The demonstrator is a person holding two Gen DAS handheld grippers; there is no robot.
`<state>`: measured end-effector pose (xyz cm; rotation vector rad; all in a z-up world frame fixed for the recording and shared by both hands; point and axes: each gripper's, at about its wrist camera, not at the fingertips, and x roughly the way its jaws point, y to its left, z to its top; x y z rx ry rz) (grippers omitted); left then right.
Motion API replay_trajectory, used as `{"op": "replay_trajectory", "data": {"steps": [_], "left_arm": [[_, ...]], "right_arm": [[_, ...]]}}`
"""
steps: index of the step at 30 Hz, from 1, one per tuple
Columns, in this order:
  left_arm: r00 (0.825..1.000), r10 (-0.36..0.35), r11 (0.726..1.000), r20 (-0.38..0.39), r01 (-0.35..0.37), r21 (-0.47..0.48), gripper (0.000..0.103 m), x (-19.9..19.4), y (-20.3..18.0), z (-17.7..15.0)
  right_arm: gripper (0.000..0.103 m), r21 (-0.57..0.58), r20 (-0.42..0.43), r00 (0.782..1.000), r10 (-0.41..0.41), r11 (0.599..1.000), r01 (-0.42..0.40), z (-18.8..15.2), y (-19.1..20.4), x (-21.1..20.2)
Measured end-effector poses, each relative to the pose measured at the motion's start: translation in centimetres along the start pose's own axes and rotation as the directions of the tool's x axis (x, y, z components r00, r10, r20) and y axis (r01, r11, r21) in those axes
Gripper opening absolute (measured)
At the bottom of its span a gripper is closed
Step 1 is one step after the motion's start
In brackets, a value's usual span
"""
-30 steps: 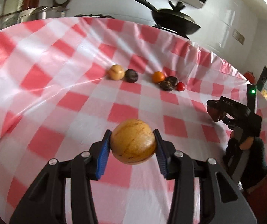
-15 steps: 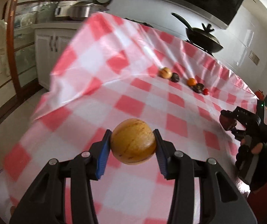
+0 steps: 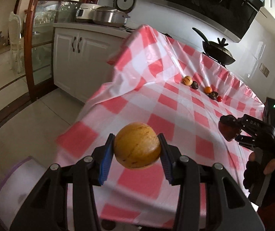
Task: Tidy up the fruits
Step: 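Carry the pomegranate and pepino melon off the table toward the white box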
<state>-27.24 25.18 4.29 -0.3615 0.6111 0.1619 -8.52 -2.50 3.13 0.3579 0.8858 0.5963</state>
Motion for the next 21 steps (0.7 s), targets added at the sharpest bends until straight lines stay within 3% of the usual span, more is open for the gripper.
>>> {"op": "replay_trajectory", "data": {"steps": [5,11,21], "left_arm": [[0.999,0.046,0.998,0.019,-0.045,-0.043,0.045,-2.9,3.5,-1.6],[0.993,0.119,0.984,0.007,-0.117,-0.133,0.045,-5.4,9.0,-4.3],[0.965,0.22,0.951,-0.14,-0.244,-0.188,0.045,-5.2,15.7,-10.0]], "right_arm": [[0.055,-0.181,-0.063,0.996,0.068,0.98,-0.079,-3.2,7.0,0.4],[0.055,-0.359,-0.144,0.982,0.119,0.919,-0.164,-7.4,13.9,0.9],[0.055,-0.619,-0.309,0.945,0.104,0.732,-0.283,-16.8,21.8,2.7]]}}
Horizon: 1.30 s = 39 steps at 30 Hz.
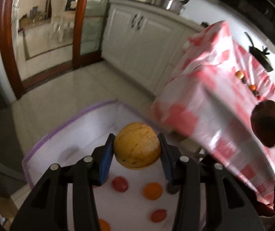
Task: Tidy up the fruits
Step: 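Carry the pomegranate and pepino melon off the table toward the white box, then open both tools to drop the pomegranate and pepino melon into the box, then move both tools back over the fruits on the table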
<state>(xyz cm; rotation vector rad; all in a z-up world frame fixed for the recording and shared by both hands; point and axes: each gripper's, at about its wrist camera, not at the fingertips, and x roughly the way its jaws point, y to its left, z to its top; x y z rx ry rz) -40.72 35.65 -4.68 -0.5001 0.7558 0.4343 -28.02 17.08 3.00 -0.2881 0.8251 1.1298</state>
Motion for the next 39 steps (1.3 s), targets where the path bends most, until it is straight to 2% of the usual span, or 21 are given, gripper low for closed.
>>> {"op": "replay_trajectory", "data": {"steps": [3,6,10,13,18,27,29,31,34,37,39], "left_arm": [[0.997,0.043,0.999,-0.067,-0.043,0.001,0.045,1.4,1.4,-1.0],[0.987,0.102,0.995,-0.124,-0.1,0.025,0.045,2.7,2.2,-1.9],[0.965,0.161,0.987,-0.205,-0.156,0.042,0.045,4.4,3.3,-3.5],[0.952,0.181,0.983,-0.248,-0.178,0.035,0.045,5.3,4.1,-4.4],[0.941,0.194,0.981,-0.279,-0.195,0.024,0.045,6.1,4.5,-5.0],[0.93,0.21,0.977,-0.302,-0.214,0.022,0.046,6.4,4.3,-5.0],[0.928,0.217,0.975,-0.303,-0.222,0.017,0.054,6.5,4.5,-5.0],[0.926,0.225,0.971,-0.304,-0.238,-0.004,0.076,6.4,4.7,-4.8],[0.921,0.248,0.964,-0.302,-0.264,-0.013,0.086,6.2,4.8,-4.7],[0.91,0.283,0.955,-0.304,-0.295,0.006,0.093,6.2,4.5,-4.5],[0.906,0.312,0.947,-0.286,-0.322,0.011,0.093,6.0,4.4,-4.2]], "right_arm": [[0.055,-0.11,-0.076,0.997,0.017,0.994,-0.026,-1.5,3.1,2.3],[0.055,-0.199,-0.173,0.985,0.027,0.978,-0.061,-3.4,5.6,5.0],[0.055,-0.294,-0.317,0.948,0.006,0.95,-0.104,-6.4,8.0,8.9],[0.055,-0.347,-0.389,0.921,-0.021,0.929,-0.126,-8.6,9.2,10.9],[0.055,-0.4,-0.444,0.896,-0.033,0.901,-0.165,-10.6,10.8,12.5],[0.055,-0.439,-0.465,0.882,-0.076,0.885,-0.156,-11.6,11.3,13.4],[0.055,-0.451,-0.465,0.881,-0.092,0.881,-0.146,-11.4,11.1,13.3],[0.058,-0.45,-0.446,0.891,-0.083,0.882,-0.143,-11.0,11.0,13.0],[0.069,-0.455,-0.401,0.914,-0.068,0.88,-0.134,-10.3,11.0,11.8],[0.07,-0.461,-0.371,0.927,-0.053,0.877,-0.135,-9.8,10.9,10.5],[0.07,-0.465,-0.348,0.936,-0.041,0.875,-0.135,-9.5,10.9,9.3]]}}
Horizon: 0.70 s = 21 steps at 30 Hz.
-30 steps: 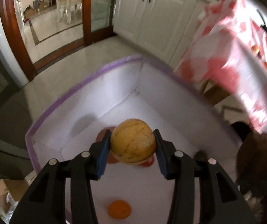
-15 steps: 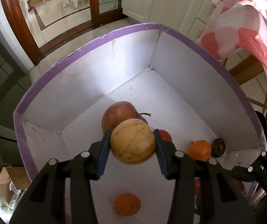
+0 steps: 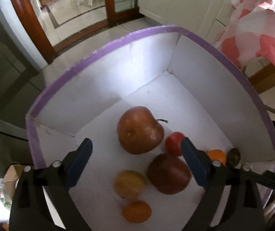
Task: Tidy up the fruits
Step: 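Move both tools back over the fruits on the table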
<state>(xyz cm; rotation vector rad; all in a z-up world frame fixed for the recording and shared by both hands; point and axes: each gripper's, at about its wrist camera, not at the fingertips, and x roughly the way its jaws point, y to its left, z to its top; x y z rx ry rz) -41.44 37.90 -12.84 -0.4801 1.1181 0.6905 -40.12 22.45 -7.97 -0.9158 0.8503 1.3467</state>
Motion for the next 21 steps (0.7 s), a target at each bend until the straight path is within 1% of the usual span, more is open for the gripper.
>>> {"op": "replay_trajectory", "data": {"steps": [3,7,9,11,12,13,14,15,17,18,19,21], "left_arm": [[0.999,0.001,1.0,0.033,0.0,-0.019,0.094,-0.8,0.0,0.5],[0.995,0.02,0.998,0.094,-0.014,-0.062,0.097,-2.3,0.3,1.4],[0.991,0.039,0.996,0.13,-0.028,-0.089,0.097,-3.3,0.5,1.9],[0.979,0.066,0.991,0.192,-0.043,-0.126,0.097,-4.9,0.6,2.4],[0.974,0.071,0.99,0.215,-0.042,-0.138,0.099,-5.6,0.6,2.6],[0.964,0.073,0.987,0.257,-0.032,-0.159,0.101,-6.8,0.4,2.9],[0.955,0.069,0.985,0.287,-0.019,-0.171,0.101,-7.6,0.2,3.1],[0.948,0.062,0.984,0.312,-0.006,-0.179,0.101,-8.3,0.1,3.4],[0.924,0.032,0.983,0.381,0.038,-0.177,0.101,-10.3,-0.9,3.9],[0.91,0.019,0.985,0.414,0.055,-0.166,0.101,-11.4,-1.7,4.1],[0.9,0.01,0.986,0.436,0.064,-0.155,0.101,-12.1,-2.5,4.3],[0.874,-0.019,0.991,0.485,0.082,-0.11,0.101,-13.7,-4.6,4.9]], "right_arm": [[0.073,0.003,0.028,1.0,-0.006,1.0,0.006,-0.2,-0.2,-1.1],[0.073,0.016,0.063,0.998,-0.017,1.0,0.016,-0.2,-0.9,-2.4],[0.073,0.032,0.095,0.995,-0.022,0.999,0.019,-0.1,-1.4,-3.7],[0.073,0.054,0.138,0.99,-0.031,0.998,0.024,0.4,-1.6,-5.0],[0.075,0.078,0.178,0.983,-0.035,0.997,0.021,0.5,-2.2,-6.5],[0.076,0.097,0.206,0.978,-0.038,0.995,0.019,0.6,-2.6,-7.6],[0.077,0.124,0.248,0.968,-0.047,0.992,0.016,0.5,-3.3,-9.2],[0.077,0.146,0.279,0.959,-0.057,0.989,0.016,0.9,-4.0,-10.0],[0.078,0.186,0.338,0.937,-0.085,0.982,0.022,0.5,-5.1,-12.5],[0.079,0.214,0.375,0.92,-0.111,0.976,0.031,0.1,-5.9,-14.2],[0.08,0.231,0.396,0.909,-0.132,0.972,0.04,-0.1,-6.4,-15.3],[0.082,0.282,0.445,0.872,-0.205,0.956,0.081,-1.3,-7.9,-17.8]]}}
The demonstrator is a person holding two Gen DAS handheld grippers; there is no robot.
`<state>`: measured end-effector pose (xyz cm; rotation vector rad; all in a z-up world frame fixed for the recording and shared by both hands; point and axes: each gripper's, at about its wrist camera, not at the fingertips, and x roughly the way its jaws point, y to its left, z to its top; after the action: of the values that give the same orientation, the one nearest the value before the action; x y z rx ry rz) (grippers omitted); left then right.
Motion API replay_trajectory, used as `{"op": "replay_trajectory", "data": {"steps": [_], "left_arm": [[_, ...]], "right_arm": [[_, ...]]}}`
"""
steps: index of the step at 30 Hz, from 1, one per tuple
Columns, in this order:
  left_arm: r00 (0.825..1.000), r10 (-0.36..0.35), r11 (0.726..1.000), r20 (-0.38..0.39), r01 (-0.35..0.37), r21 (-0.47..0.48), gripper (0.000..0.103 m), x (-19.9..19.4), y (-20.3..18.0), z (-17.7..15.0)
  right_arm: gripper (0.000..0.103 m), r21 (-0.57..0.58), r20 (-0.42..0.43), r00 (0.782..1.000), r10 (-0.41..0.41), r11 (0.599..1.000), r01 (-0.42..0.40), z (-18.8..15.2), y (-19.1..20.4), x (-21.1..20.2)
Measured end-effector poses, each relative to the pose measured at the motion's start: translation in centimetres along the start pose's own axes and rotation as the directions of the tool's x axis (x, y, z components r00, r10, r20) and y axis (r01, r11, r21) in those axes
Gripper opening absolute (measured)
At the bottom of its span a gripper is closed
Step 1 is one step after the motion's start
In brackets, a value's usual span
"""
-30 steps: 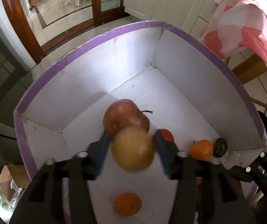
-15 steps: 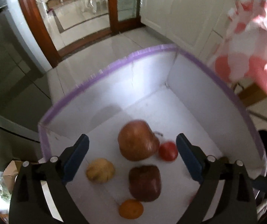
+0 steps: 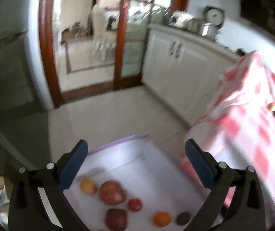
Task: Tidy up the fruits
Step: 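Move both tools back over the fruits on the table, then grasp a red tomato with the right tool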
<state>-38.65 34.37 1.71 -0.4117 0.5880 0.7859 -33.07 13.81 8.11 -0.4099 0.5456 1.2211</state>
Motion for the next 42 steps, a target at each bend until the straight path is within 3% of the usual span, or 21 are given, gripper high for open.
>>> {"op": "replay_trajectory", "data": {"steps": [5,10,13,19,23,26,32,36,39,41,42], "left_arm": [[0.99,-0.134,0.982,0.051,0.126,0.138,0.101,-1.9,-7.2,2.2],[0.958,-0.287,0.93,-0.027,0.285,0.23,0.101,-2.1,-15.3,2.3],[0.926,-0.363,0.887,-0.108,0.378,0.265,0.101,-1.6,-20.7,1.7],[0.859,-0.45,0.795,-0.245,0.51,0.328,0.101,1.2,-32.6,0.0],[0.838,-0.438,0.778,-0.326,0.535,0.329,0.101,3.9,-38.9,-1.0],[0.812,-0.445,0.771,-0.377,0.562,0.301,0.101,5.9,-43.1,-1.3],[0.789,-0.466,0.723,-0.401,0.601,0.341,0.101,7.7,-48.6,-1.7],[0.755,-0.511,0.691,-0.412,0.645,0.326,0.101,8.2,-49.8,-1.2],[0.711,-0.548,0.678,-0.441,0.686,0.263,0.101,9.2,-49.4,-1.1],[0.699,-0.566,0.676,-0.437,0.697,0.238,0.101,9.5,-49.1,-1.0],[0.697,-0.569,0.679,-0.435,0.697,0.229,0.101,9.5,-49.0,-1.0]], "right_arm": [[0.086,0.118,0.104,0.983,-0.15,0.983,0.138,-0.4,-5.4,-4.8],[0.087,0.308,0.128,0.949,-0.29,0.921,0.24,-3.4,-12.2,-7.8],[0.087,0.432,0.104,0.921,-0.376,0.851,0.299,-5.7,-16.8,-9.4],[0.087,0.628,-0.002,0.852,-0.523,0.663,0.409,-9.9,-25.4,-12.4],[0.087,0.687,-0.121,0.81,-0.574,0.541,0.486,-12.3,-31.5,-13.4],[0.087,0.728,-0.19,0.782,-0.593,0.45,0.518,-13.9,-35.9,-14.4],[0.087,0.743,-0.278,0.724,-0.631,0.336,0.578,-16.0,-42.1,-15.1],[0.087,0.708,-0.334,0.683,-0.649,0.305,0.637,-16.9,-45.3,-14.3],[0.087,0.678,-0.374,0.656,-0.655,0.29,0.676,-17.4,-47.6,-13.6],[0.086,0.652,-0.398,0.64,-0.657,0.288,0.701,-17.5,-49.1,-12.9],[0.081,0.655,-0.403,0.65,-0.644,0.292,0.696,-17.6,-50.1,-12.7]]}}
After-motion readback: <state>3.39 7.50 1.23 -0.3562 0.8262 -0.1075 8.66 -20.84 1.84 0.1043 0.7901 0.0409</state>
